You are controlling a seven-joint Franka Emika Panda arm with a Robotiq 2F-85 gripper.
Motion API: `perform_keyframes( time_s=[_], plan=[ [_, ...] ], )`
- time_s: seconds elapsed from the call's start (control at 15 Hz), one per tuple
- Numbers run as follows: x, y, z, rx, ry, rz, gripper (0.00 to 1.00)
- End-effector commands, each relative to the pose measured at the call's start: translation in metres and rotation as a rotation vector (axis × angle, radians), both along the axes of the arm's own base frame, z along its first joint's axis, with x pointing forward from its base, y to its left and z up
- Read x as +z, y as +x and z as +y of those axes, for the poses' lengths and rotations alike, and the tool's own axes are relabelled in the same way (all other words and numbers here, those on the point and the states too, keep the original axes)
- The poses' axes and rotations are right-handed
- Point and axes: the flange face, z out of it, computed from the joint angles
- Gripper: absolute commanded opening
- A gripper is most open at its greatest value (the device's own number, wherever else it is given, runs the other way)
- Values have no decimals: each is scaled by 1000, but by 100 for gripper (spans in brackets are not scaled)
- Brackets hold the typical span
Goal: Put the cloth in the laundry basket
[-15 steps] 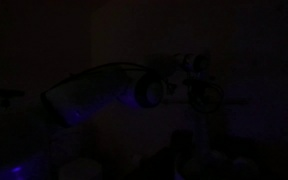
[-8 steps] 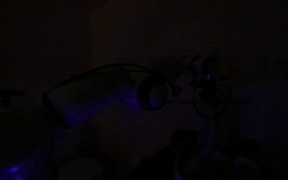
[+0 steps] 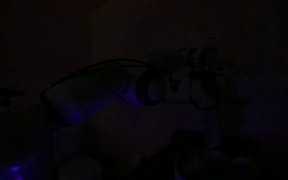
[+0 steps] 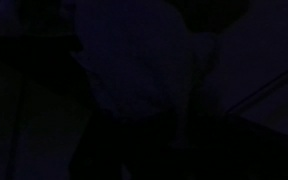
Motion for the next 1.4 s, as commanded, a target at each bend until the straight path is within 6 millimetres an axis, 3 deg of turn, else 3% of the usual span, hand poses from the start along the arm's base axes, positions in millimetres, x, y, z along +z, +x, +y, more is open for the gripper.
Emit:
perform_keyframes(
  time_s=[0.0, 0.13, 0.2, 0.33, 0.6, 0.87, 1.27, 1.33],
  plan=[
    [28, -10, 9, -24, 17, 18, 7],
    [39, -10, 28, 58, -22, 37, 7],
    [23, -6, 13, 13, 0, 13, 7],
    [30, -6, 25, 35, -4, 23, 7],
    [0, -19, 25, 43, 14, 245, 7],
    [-15, -36, 18, -10, 17, 403, 7],
    [-38, -46, 17, -78, 17, 545, 7],
    [-39, -47, 16, -78, 24, 549, 32]
  ],
)
